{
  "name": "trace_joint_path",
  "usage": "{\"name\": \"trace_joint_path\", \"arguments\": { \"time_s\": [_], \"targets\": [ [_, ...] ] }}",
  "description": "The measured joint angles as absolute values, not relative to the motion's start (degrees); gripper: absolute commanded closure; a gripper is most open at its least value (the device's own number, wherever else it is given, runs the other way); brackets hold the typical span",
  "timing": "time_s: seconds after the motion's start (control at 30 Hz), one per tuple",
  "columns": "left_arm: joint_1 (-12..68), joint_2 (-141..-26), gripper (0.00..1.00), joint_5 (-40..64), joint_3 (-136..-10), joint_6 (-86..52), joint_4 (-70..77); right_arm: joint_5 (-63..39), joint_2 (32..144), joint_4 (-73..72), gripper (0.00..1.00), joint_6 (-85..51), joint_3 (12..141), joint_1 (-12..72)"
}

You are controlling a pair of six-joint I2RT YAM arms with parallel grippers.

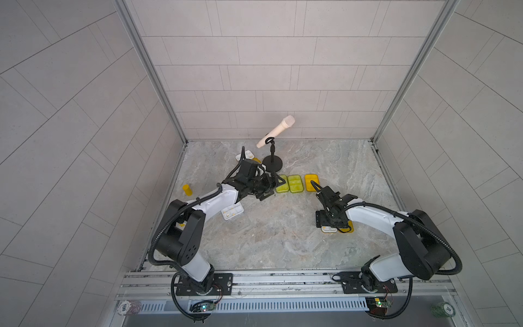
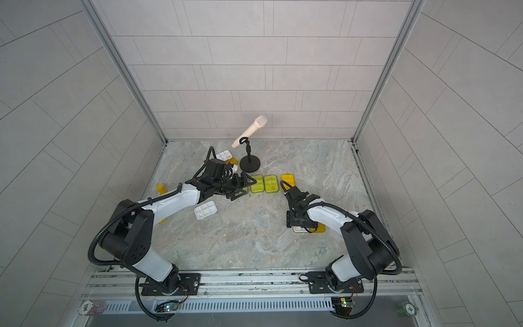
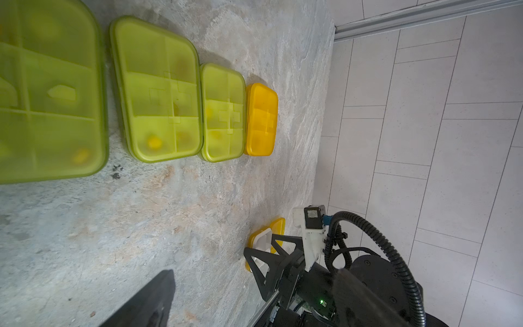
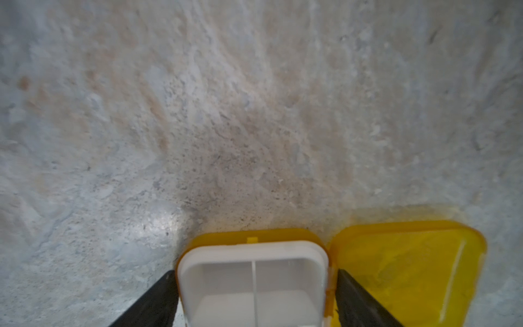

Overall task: Close pillboxes
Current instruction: Move the pillbox to the center of the board.

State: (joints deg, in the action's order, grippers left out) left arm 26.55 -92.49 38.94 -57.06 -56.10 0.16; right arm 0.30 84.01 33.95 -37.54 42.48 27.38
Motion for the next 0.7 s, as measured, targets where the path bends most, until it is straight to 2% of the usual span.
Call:
{"name": "trace_joint_path", "arguments": {
  "time_s": [0.37, 0.7],
  "targets": [
    [26.5, -92.6, 0.08, 38.9, -57.1, -56.1, 0.2, 1.3, 83.8, 34.5, 0.21, -37.5, 42.5, 27.9],
    [26.5, -92.6, 0.08, 38.8, -57.1, -56.1, 0.1, 2.9, 84.2, 37.1, 0.22, -38.5, 46.9, 33.1]
  ]
}}
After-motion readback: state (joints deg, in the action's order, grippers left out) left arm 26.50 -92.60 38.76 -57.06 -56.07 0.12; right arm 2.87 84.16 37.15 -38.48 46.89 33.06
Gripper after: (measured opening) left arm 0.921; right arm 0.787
